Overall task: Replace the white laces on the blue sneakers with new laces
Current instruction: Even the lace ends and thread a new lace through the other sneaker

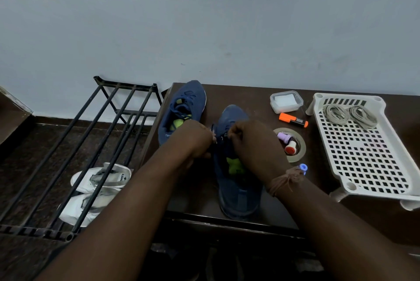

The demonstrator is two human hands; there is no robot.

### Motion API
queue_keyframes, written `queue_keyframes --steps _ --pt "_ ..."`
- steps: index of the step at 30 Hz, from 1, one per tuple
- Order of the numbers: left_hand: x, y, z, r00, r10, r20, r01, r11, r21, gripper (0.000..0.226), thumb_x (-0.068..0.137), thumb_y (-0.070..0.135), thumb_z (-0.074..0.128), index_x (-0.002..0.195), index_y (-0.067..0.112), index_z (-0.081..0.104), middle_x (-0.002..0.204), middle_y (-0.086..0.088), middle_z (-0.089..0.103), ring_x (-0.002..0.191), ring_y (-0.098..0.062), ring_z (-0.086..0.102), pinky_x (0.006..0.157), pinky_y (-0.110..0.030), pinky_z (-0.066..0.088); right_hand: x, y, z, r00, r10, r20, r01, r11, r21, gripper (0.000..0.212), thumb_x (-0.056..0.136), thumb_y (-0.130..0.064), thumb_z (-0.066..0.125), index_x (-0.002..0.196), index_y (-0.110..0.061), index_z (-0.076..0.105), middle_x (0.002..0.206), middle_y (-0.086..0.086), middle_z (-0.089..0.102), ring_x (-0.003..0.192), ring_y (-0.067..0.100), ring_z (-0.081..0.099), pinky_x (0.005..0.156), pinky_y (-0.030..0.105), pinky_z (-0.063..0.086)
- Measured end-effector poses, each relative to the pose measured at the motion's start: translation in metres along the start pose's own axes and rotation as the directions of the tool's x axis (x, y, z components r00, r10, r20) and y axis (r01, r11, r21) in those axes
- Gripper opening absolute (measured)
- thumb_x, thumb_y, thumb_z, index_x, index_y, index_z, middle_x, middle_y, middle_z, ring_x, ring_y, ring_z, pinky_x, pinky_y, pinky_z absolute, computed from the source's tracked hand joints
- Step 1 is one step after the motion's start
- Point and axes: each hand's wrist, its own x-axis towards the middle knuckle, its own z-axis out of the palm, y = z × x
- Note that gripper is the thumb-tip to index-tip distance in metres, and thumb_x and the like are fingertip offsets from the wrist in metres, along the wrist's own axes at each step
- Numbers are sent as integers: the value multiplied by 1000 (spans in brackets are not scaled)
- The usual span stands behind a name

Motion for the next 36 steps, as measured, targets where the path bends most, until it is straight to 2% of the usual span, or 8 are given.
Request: queue_keyframes --steps 12,20,24,26,31,32,34,36 --pt "-2 1 -2 979 -139 146 174 948 -265 19 103 10 52 114 2 66 111 -14 71 85 -19 67 81 -35 61 -4 -4 12 999 -38 -38 34 993 -113 20 99 -28 51 106 -20 68 99 4 71 89 22 67 80 37 55" --pt "-2 0 -3 971 -110 213 150 971 -184 24 106 6 46 91 11 65 79 -8 65 64 -13 58 55 -22 51 -5 -2 11 998 -37 -44 38 999 28 8 94 -21 58 101 -18 57 86 7 67 80 26 64 77 44 54" --pt "-2 10 -1 975 -117 189 153 970 -190 20 103 4 44 103 1 64 92 -14 64 81 -22 61 82 -33 58 -3 -5 0 999 -43 -32 47 990 135 5 90 -14 60 87 -18 61 82 2 66 77 21 63 77 42 53" --pt "0 16 -6 992 -97 75 120 900 -418 22 104 5 40 91 3 59 90 -13 63 78 -21 62 88 -37 57 0 -5 -10 996 -31 -84 45 984 171 11 86 -6 58 85 -16 62 83 0 66 81 21 62 80 41 51" --pt "3 19 -28 995 -40 -95 -46 657 -752 22 104 11 33 88 14 47 62 1 47 46 -10 46 46 -24 45 4 19 -34 945 234 229 -261 961 95 19 85 -18 66 99 -23 55 101 0 60 88 18 59 66 30 48" --pt "5 17 -30 991 -30 -133 -65 752 -656 20 103 11 35 87 15 47 60 2 44 41 -9 40 41 -22 35 4 23 -36 924 281 259 -315 944 101 18 85 -18 66 100 -22 55 101 2 61 87 19 61 64 31 49" --pt "3 16 -33 993 66 -102 -73 995 -64 12 101 14 48 90 12 52 72 -3 52 52 -14 55 46 -24 40 6 28 -36 911 330 246 -371 917 145 17 84 -15 64 98 -20 55 100 7 64 88 26 65 72 40 57" --pt "3 11 -32 989 138 -43 -107 901 421 24 98 33 61 93 10 63 85 -8 61 81 -24 66 69 -32 51 6 27 -34 917 339 210 -372 917 143 17 85 -14 62 100 -16 56 96 9 66 87 29 67 69 39 57"
